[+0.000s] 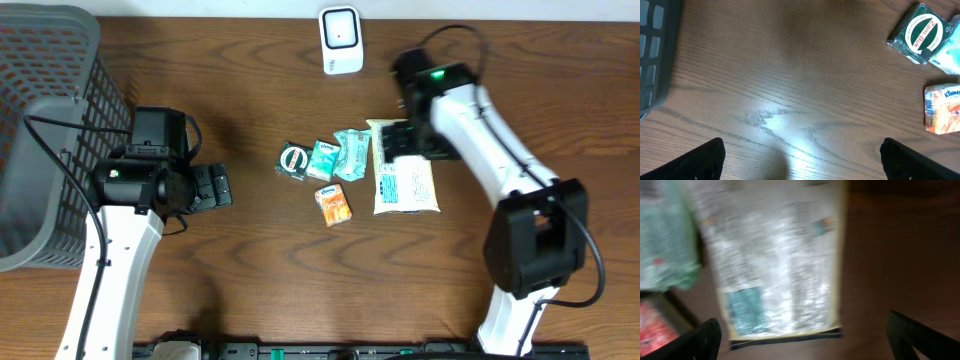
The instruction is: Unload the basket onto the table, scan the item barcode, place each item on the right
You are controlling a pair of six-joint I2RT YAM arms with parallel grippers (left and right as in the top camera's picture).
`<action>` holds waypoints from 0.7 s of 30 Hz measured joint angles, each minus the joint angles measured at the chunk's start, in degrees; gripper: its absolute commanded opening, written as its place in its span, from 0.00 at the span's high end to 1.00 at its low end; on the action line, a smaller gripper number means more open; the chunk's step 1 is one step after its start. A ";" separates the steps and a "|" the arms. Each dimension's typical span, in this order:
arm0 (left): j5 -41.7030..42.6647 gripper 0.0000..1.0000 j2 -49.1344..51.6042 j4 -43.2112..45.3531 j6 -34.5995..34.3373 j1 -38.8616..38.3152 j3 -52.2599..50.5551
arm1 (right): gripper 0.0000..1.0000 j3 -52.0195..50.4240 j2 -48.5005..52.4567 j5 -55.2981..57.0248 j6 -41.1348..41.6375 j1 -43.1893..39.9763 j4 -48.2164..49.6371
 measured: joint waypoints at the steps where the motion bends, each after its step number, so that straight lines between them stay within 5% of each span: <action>1: 0.00 0.02 0.00 0.00 0.00 0.00 0.00 | 0.01 0.00 0.00 -1.22 -1.16 -1.70 0.04; 16: 0.00 0.02 0.00 0.00 0.00 0.00 0.00 | 0.01 -16.92 -0.09 -21.03 -12.48 -12.09 16.52; 21: 0.00 0.03 0.00 0.00 0.00 0.00 0.00 | 0.12 -22.80 -1.44 -25.59 -13.14 -12.13 22.91</action>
